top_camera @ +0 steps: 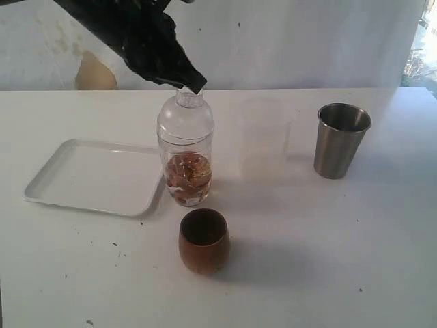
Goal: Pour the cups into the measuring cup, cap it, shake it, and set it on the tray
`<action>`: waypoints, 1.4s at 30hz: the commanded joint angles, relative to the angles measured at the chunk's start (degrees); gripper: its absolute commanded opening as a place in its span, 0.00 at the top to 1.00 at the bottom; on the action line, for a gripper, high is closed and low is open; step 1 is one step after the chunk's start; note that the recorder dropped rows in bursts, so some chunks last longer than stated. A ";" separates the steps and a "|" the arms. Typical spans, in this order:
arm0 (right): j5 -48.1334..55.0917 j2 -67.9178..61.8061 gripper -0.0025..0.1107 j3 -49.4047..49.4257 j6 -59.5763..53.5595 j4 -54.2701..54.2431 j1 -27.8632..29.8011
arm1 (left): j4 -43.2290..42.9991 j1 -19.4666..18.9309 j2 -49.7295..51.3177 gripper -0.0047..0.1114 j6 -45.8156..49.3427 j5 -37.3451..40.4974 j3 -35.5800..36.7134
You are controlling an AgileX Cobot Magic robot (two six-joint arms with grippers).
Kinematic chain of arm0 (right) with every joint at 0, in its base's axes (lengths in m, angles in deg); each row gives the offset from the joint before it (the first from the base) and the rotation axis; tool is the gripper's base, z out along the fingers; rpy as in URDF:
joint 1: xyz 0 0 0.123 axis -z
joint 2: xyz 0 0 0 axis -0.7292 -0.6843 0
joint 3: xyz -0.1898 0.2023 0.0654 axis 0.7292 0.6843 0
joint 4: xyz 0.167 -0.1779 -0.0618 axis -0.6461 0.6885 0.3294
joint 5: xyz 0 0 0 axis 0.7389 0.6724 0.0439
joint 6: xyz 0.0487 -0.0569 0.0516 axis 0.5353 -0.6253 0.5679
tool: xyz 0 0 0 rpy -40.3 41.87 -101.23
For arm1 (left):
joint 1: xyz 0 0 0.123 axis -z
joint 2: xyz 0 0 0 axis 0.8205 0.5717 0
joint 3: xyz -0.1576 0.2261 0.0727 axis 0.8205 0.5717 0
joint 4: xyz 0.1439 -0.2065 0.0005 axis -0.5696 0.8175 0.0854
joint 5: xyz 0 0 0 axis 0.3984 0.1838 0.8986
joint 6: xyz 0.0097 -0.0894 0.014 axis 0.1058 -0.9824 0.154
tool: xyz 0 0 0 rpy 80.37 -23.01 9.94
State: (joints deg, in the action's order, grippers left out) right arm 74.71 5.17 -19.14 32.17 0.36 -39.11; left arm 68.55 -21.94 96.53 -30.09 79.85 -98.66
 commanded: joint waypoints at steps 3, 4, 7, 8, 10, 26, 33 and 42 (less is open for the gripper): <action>-0.67 0.32 0.98 0.40 0.13 0.16 0.38 | -0.35 0.12 -0.14 0.96 -1.26 2.42 2.41; -0.67 0.32 0.98 0.40 0.13 0.16 0.38 | -0.35 0.12 -0.14 0.96 -1.26 2.42 2.41; -0.67 0.32 0.98 0.40 0.13 0.16 0.38 | -0.35 0.12 -0.93 0.96 -1.26 1.41 2.41; -0.67 0.32 0.98 0.40 0.13 0.16 0.38 | -0.17 0.12 -1.28 0.96 -1.26 0.87 2.41; -0.67 0.32 0.98 0.40 0.13 0.16 0.38 | -0.13 0.12 -2.50 0.94 -1.49 -1.39 2.41; -0.80 0.32 0.98 0.40 1.96 0.17 0.38 | 8.56 0.23 -1.38 0.33 5.41 -1.35 3.31; -0.80 0.32 0.98 0.40 1.96 0.17 0.38 | 7.33 0.23 -0.07 0.57 5.55 -3.35 3.43; -0.80 0.32 0.98 0.40 1.96 0.17 0.38 | 7.33 0.23 -0.19 0.96 6.27 -3.93 3.05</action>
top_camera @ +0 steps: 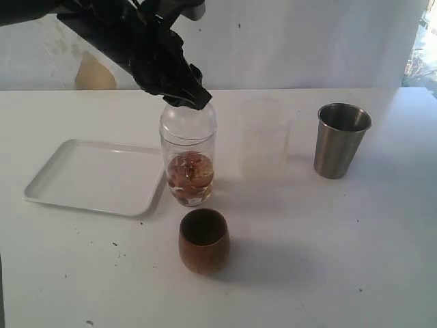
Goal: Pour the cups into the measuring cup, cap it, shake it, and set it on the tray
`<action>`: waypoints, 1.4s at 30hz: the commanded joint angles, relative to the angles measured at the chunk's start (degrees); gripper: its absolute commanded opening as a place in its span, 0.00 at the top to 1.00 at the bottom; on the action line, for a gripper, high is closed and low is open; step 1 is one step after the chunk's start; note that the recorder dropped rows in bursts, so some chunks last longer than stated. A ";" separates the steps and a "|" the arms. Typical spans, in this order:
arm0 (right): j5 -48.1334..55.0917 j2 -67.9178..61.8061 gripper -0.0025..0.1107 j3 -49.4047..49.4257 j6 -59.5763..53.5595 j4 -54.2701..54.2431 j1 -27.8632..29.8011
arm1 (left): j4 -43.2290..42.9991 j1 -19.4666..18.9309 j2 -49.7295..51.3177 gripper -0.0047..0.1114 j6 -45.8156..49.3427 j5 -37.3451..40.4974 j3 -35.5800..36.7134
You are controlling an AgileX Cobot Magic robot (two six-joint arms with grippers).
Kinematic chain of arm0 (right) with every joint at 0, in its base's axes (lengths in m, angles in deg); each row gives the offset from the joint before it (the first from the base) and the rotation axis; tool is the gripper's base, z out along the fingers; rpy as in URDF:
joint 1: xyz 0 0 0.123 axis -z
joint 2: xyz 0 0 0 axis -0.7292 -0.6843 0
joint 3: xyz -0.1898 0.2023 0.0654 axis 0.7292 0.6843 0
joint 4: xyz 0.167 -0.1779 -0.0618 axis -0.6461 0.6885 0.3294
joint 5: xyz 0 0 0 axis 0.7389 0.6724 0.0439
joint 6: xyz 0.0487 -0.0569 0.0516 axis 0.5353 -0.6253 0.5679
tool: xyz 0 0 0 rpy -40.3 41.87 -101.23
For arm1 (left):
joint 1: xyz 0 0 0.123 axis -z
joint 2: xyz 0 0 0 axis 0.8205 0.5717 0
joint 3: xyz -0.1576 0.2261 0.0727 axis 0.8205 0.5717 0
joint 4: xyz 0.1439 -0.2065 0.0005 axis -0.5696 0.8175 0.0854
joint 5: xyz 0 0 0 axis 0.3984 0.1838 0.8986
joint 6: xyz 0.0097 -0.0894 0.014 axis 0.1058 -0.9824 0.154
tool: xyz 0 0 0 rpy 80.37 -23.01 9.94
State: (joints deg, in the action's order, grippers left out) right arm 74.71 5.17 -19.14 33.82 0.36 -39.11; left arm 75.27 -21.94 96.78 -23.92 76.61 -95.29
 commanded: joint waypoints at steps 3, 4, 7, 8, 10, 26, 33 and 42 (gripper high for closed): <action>-0.80 0.32 0.98 0.40 0.31 0.17 0.38 | 1.56 0.23 -0.43 0.96 -0.13 -1.59 -0.94; -0.80 0.32 0.98 0.40 0.31 0.17 0.38 | 2.38 0.23 -0.43 0.96 -0.13 -2.33 -0.94; -0.80 0.32 0.98 0.40 0.31 0.17 0.38 | 3.59 0.23 -0.53 0.96 -0.13 -3.65 -0.94; -0.80 0.32 0.98 0.40 0.31 0.17 0.38 | 3.88 0.23 -0.53 0.96 -0.13 -3.86 -0.94; -0.80 0.32 0.98 0.40 0.31 0.17 0.38 | 3.88 0.23 -0.53 0.96 -0.13 -3.86 -0.94; -0.80 0.32 0.98 0.40 0.31 0.17 0.38 | 1.30 0.23 -3.80 0.96 -1.38 -0.19 -0.94; -0.80 0.32 0.98 0.40 0.31 0.17 0.38 | -0.74 0.12 -4.18 0.96 -5.48 0.11 1.31; -0.80 0.32 0.98 0.40 0.31 0.17 0.38 | -2.39 0.12 -6.49 0.96 -8.91 -8.94 7.91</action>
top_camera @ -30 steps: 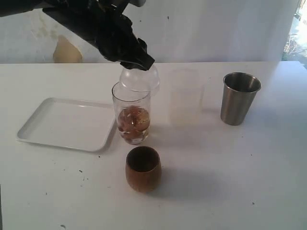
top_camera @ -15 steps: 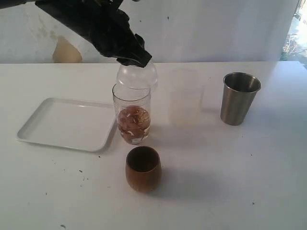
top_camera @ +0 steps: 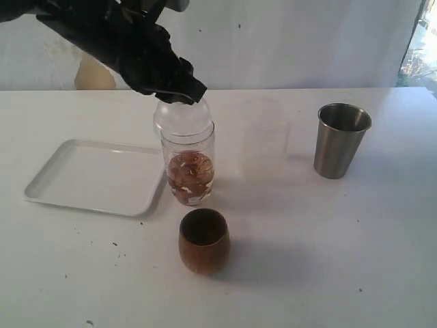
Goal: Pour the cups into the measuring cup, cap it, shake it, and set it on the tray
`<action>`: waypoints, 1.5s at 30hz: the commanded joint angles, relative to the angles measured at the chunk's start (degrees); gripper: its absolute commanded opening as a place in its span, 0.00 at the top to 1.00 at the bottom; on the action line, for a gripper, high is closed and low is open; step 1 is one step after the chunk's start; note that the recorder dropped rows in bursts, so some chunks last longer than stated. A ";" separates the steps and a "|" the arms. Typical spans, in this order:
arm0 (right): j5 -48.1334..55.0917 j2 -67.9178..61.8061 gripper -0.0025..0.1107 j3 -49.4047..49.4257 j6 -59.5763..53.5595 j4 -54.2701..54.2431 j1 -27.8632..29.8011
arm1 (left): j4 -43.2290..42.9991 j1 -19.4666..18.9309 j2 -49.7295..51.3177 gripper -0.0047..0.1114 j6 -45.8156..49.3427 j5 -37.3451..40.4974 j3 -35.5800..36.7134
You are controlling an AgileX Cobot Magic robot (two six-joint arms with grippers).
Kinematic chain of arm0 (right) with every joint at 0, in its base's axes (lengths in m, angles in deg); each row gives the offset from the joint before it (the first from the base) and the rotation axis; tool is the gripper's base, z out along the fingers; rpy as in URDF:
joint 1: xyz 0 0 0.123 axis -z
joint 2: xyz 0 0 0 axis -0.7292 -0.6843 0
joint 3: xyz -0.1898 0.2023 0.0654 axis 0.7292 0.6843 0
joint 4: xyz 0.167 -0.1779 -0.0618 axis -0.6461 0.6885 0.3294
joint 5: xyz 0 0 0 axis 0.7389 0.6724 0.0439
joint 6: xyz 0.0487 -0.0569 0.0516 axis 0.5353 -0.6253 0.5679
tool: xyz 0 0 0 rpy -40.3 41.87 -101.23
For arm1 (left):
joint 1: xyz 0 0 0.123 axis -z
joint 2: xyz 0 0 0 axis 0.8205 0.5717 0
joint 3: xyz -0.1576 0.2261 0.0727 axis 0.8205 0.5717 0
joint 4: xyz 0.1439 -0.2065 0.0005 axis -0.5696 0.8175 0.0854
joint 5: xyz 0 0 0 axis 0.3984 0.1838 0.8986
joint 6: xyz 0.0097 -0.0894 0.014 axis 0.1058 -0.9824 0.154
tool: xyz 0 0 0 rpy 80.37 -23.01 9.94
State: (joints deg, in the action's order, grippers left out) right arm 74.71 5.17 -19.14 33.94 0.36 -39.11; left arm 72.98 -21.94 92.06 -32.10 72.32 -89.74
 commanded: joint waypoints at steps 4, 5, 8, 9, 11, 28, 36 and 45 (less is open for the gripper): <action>-0.80 0.32 0.98 0.40 0.19 0.17 0.38 | -0.10 0.12 -1.78 0.96 -0.73 -7.49 4.00; -0.80 0.32 0.98 0.40 0.19 0.17 0.38 | 0.31 0.12 -1.78 0.96 -0.73 -8.19 4.51; -0.80 0.32 0.98 0.40 0.19 0.17 0.38 | 1.17 0.12 -1.78 0.96 -0.73 -9.35 5.44; -0.80 0.32 0.98 0.40 0.19 0.17 0.38 | 1.16 0.12 -1.78 0.96 -0.73 -9.68 5.66; -0.80 0.32 0.98 0.40 0.19 0.17 0.38 | 1.16 0.12 -1.78 0.96 -0.73 -10.49 6.13; -0.80 0.32 0.98 0.40 0.19 0.17 0.38 | 1.65 0.12 -1.78 0.96 -0.39 -6.20 5.64; -0.80 0.32 0.98 0.40 0.19 0.17 0.38 | 0.93 0.12 -3.08 0.96 -0.53 -3.04 0.08; -0.80 0.32 0.98 0.40 0.19 0.17 0.38 | 1.81 0.22 -3.08 0.96 -0.53 -4.91 4.44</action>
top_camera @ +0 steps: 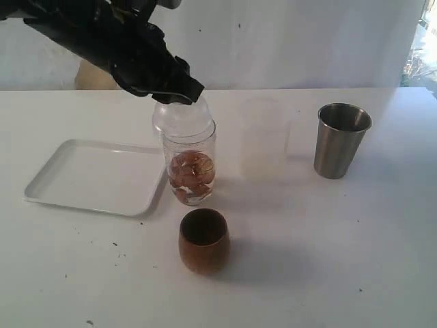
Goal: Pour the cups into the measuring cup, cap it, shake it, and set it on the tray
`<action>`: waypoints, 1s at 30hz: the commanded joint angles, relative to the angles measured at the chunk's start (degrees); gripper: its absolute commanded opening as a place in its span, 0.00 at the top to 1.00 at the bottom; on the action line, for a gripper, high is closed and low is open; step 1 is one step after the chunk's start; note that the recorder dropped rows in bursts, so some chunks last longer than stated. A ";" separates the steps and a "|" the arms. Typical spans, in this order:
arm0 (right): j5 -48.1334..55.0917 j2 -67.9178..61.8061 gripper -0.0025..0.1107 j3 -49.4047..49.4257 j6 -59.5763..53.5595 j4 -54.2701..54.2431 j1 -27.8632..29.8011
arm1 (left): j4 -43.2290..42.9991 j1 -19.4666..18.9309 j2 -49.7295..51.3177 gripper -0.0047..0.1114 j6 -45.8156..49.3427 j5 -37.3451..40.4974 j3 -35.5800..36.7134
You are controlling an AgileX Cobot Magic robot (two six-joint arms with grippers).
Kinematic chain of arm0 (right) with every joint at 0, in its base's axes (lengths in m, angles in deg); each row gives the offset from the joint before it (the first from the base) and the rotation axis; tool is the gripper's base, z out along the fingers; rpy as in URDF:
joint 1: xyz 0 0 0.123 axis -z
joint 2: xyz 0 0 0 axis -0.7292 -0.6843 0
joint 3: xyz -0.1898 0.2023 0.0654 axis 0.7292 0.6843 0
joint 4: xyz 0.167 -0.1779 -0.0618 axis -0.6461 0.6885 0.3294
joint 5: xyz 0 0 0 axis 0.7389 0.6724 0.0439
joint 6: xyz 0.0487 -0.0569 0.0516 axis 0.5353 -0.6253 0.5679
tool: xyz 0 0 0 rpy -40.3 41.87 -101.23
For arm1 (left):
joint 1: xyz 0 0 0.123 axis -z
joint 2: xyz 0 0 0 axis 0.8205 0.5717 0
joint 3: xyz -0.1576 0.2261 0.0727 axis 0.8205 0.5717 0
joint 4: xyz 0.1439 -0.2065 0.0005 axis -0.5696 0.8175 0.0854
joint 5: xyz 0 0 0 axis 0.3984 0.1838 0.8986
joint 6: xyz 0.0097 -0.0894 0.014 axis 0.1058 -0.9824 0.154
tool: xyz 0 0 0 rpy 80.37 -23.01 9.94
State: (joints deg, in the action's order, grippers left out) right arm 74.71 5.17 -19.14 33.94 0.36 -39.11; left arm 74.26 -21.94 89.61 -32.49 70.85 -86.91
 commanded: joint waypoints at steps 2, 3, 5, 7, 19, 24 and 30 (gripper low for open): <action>-0.80 0.32 0.98 0.40 0.19 0.17 0.38 | 0.53 0.22 -0.63 0.96 -0.01 -6.89 3.05; -0.80 0.32 0.98 0.40 0.19 0.17 0.38 | 0.53 0.22 -0.63 0.96 -0.01 -9.14 3.84; -0.80 0.32 0.98 0.40 0.19 0.17 0.38 | 0.53 0.22 -0.63 0.96 -0.01 -12.38 4.91; -0.80 0.32 0.98 0.40 0.84 0.17 0.38 | 0.53 0.22 -0.63 0.96 -0.16 -12.84 5.85; -0.80 0.32 0.98 0.40 0.84 0.17 0.38 | 1.31 0.22 -0.63 0.96 0.05 -11.98 6.86; -0.80 0.32 0.98 0.40 0.84 0.17 0.38 | 1.21 0.22 -0.63 0.96 0.05 -6.03 2.20; -0.80 0.32 0.98 0.40 0.84 0.17 0.38 | 1.21 0.22 -0.63 0.96 -0.05 2.78 -3.05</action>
State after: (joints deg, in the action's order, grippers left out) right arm 74.71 5.17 -19.14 34.66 0.36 -39.11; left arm 74.82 -21.94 89.37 -32.49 70.01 -88.08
